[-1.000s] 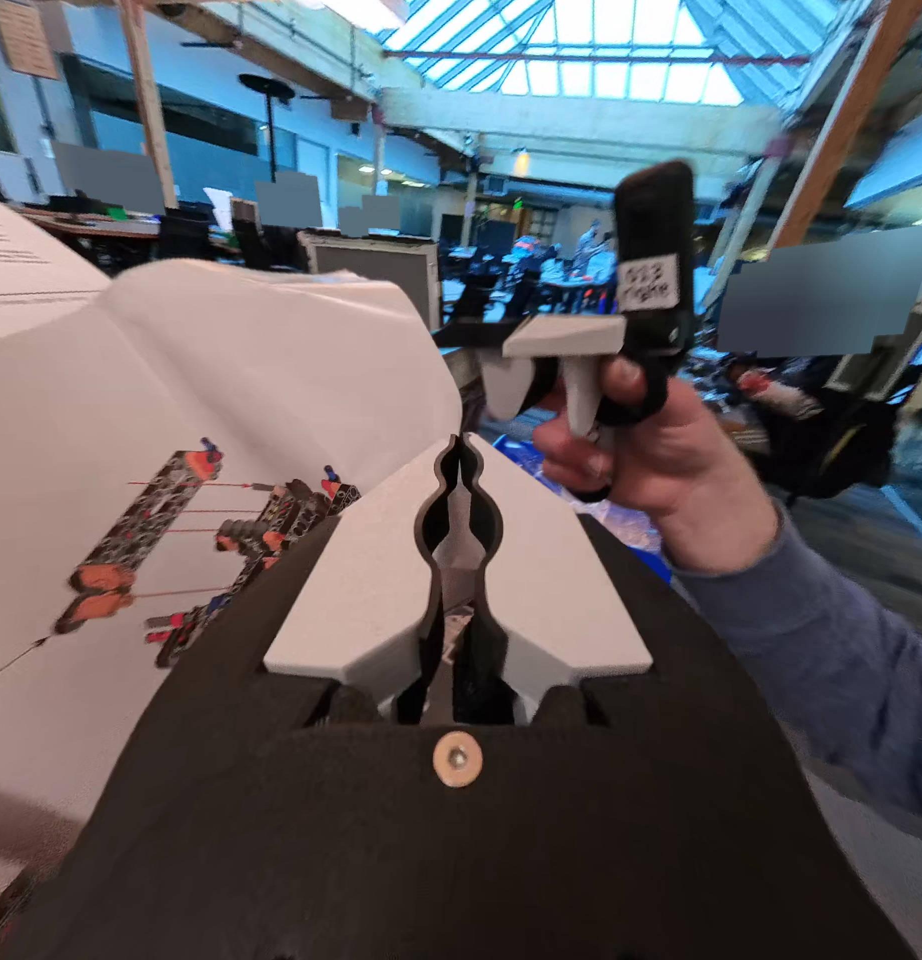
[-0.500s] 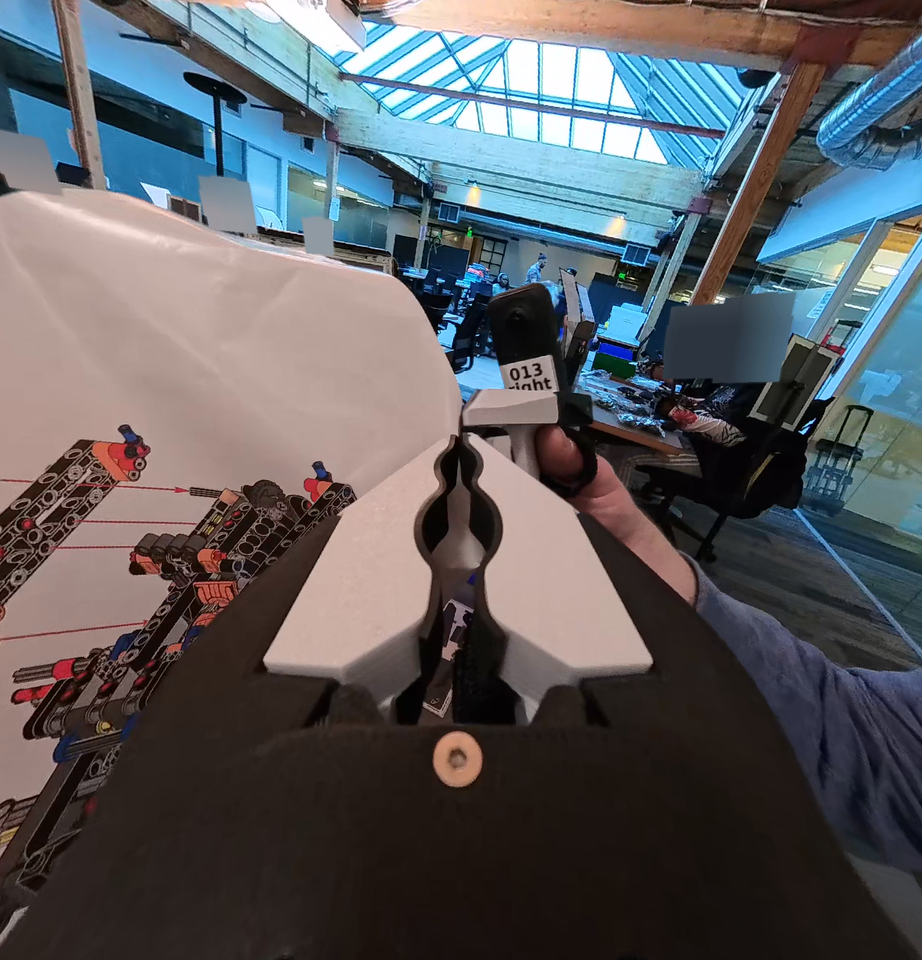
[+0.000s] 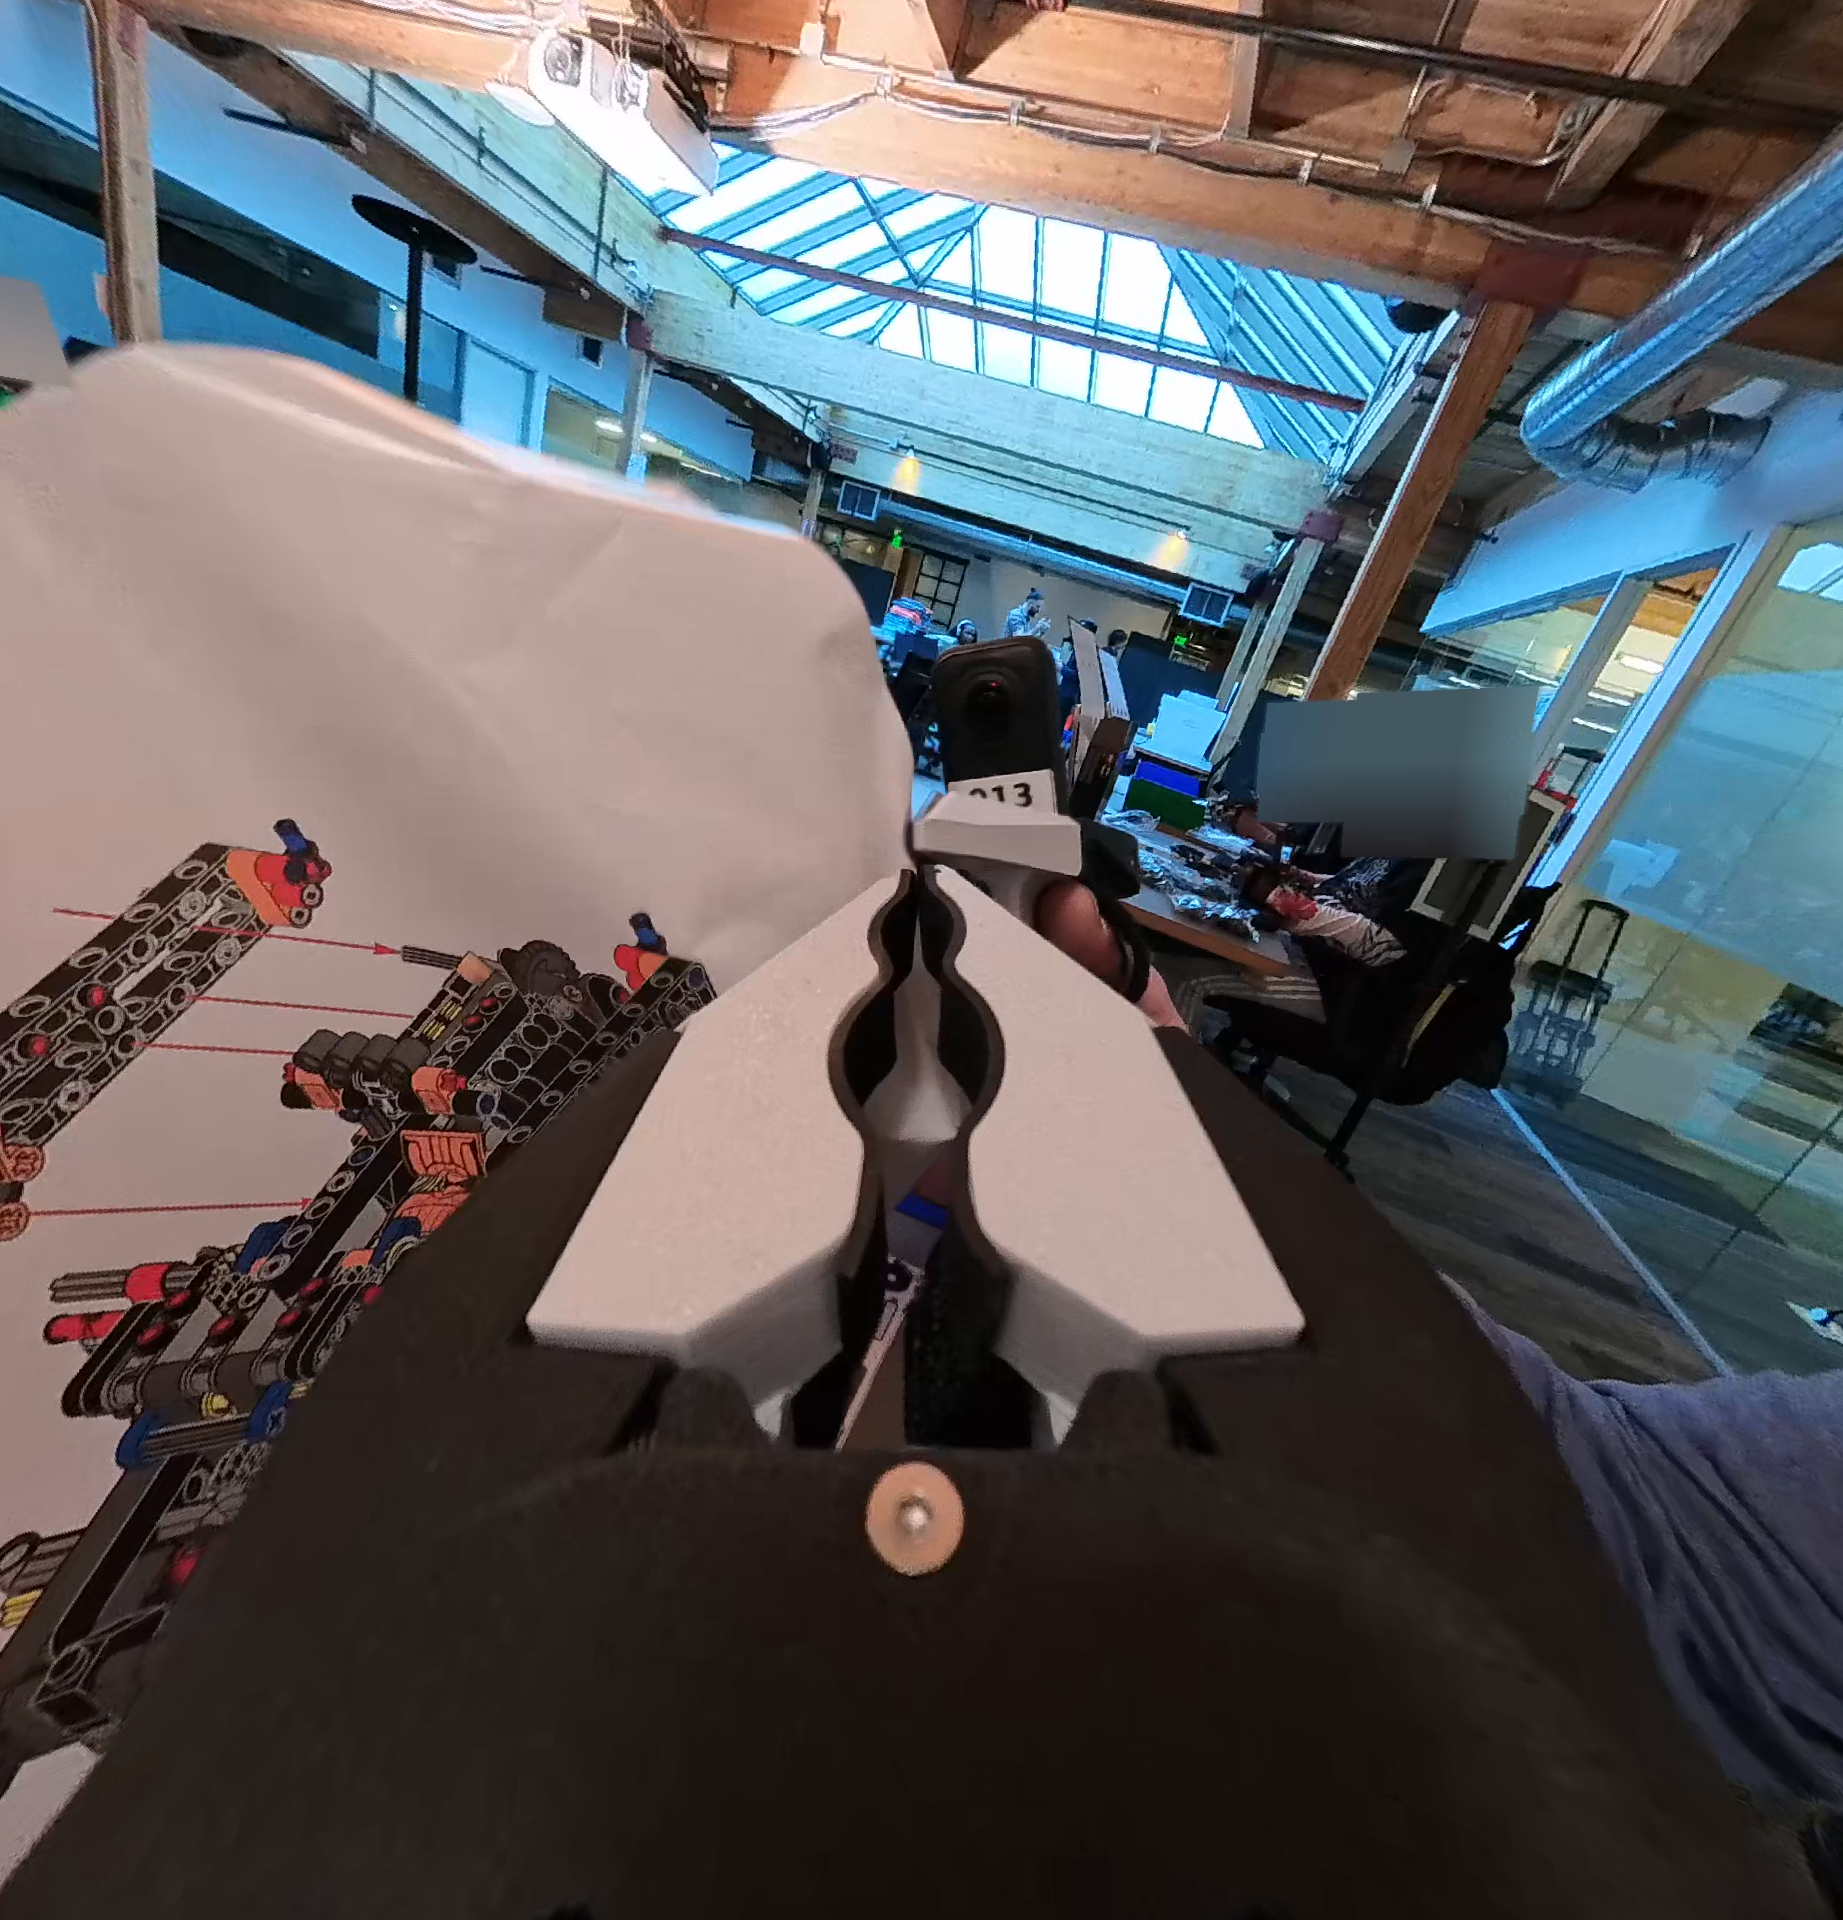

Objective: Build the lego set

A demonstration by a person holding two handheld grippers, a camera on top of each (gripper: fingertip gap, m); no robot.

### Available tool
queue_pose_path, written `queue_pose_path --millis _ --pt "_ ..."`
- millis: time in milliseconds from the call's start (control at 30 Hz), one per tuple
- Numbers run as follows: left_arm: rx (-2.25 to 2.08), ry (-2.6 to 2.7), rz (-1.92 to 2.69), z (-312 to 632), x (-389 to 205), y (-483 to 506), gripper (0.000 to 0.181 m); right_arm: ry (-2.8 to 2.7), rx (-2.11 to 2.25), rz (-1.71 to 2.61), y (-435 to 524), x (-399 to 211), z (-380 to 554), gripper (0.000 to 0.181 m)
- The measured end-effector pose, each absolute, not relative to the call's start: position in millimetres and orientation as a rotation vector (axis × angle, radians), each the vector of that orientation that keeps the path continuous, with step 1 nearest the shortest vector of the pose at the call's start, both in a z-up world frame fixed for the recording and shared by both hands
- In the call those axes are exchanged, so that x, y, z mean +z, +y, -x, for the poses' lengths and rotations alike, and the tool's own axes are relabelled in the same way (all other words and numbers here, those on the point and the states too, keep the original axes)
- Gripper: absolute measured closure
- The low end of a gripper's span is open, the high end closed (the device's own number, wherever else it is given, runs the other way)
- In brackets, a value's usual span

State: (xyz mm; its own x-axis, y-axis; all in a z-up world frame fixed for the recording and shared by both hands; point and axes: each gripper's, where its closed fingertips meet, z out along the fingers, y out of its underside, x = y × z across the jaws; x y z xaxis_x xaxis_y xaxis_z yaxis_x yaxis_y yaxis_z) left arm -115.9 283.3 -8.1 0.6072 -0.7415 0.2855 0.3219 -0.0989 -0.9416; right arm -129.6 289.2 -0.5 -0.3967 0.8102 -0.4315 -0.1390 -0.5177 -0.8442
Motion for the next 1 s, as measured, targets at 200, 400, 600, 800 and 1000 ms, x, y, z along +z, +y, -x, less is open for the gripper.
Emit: queue_pose_path --millis 200,400,600,800,1000 --pt "-0.955 0.389 1.39 120 -7 279 0.181 -1.005 1.991 1.147 284 1 132 0.179" --pt "-0.977 0.375 1.371 125 -5 276 0.181 -0.999 2.011 1.127 282 3 133 0.181" --pt "-0.98 0.374 1.363 129 0 271 0.181 -0.99 1.992 1.13 286 2 132 0.181" --pt "-0.836 0.314 1.383 166 3 255 0.181 -0.997 1.914 1.174 296 -1 128 0.181" --pt "-0.611 0.161 1.417 253 -1 213 0.181 -0.988 1.806 1.242 316 -10 122 0.181"
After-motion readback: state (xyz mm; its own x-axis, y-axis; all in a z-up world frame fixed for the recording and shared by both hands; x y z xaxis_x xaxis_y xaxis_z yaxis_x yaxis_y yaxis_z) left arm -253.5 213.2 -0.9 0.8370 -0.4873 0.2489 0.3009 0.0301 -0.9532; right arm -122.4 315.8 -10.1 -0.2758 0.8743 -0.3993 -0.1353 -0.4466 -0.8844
